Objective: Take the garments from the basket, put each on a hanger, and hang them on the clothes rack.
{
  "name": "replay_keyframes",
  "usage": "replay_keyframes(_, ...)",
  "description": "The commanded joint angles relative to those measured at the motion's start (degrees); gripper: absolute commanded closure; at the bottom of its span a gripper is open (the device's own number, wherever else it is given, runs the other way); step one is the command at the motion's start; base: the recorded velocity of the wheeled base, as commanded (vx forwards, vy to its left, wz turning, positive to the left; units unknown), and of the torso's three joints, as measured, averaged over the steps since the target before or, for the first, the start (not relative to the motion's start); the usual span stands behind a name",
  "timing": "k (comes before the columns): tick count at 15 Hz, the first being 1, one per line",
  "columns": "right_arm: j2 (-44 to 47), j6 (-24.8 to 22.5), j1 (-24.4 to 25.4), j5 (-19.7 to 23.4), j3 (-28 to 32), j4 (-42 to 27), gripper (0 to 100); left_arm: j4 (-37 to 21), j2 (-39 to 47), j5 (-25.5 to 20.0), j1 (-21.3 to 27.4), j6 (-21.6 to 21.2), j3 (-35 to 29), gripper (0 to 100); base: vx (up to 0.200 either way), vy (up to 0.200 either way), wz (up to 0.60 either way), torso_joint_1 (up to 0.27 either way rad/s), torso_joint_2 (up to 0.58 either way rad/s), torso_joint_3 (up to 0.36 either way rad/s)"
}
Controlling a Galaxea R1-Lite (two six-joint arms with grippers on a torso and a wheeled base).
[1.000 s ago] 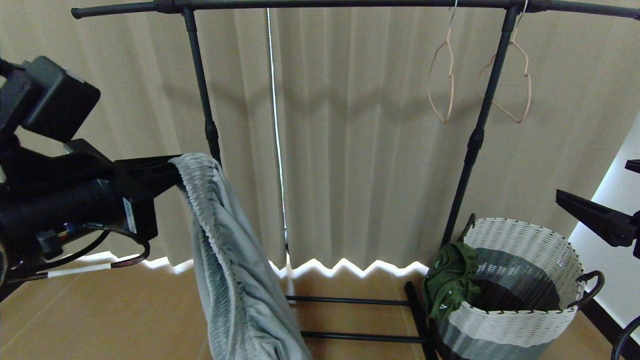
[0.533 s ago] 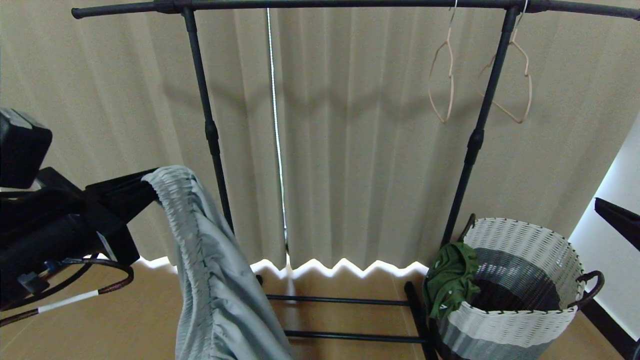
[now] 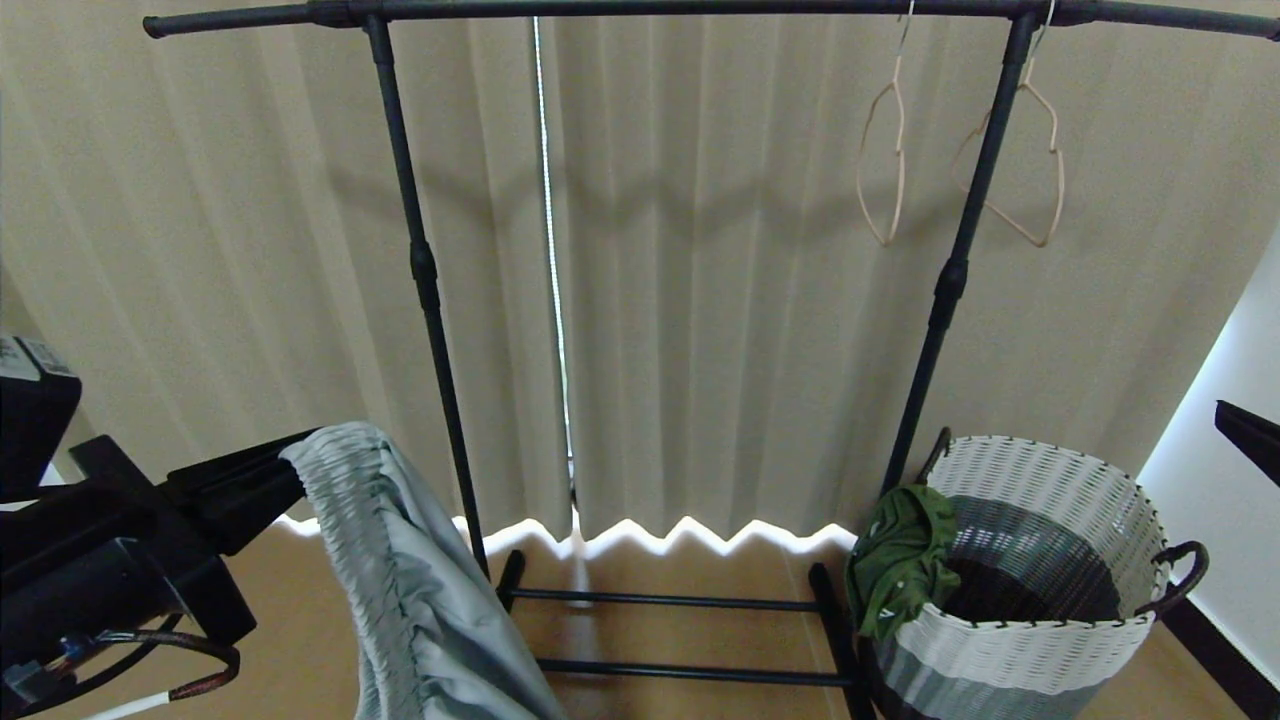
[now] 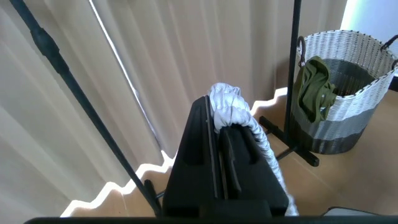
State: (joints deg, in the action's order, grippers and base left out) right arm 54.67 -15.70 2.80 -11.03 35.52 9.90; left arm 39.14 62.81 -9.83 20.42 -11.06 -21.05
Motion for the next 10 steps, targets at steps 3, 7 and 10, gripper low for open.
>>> replay_keyframes(3, 0.7, -0.1, -5.5, 0.0, -0.5, -0.1, 0, 0.0, -1.6, 0.0, -0.6, -0.3, 0.6, 100, 0.000, 0.000, 0.00, 0.000, 0.00, 0.000)
replay_keyframes(7, 0.7, -1.3, -5.9, 0.1, -0.5, -0.1, 0, -0.4, -3.5, 0.0, -0.8, -0.4, 1.2, 100, 0.000, 0.000, 0.00, 0.000, 0.00, 0.000)
replay_keyframes(10, 0.6, -1.3, -5.9, 0.2, -0.5, -0.1, 0, -0.3, -3.3, -0.1, -0.7, -0.5, 1.5, 100, 0.000, 0.000, 0.00, 0.000, 0.00, 0.000)
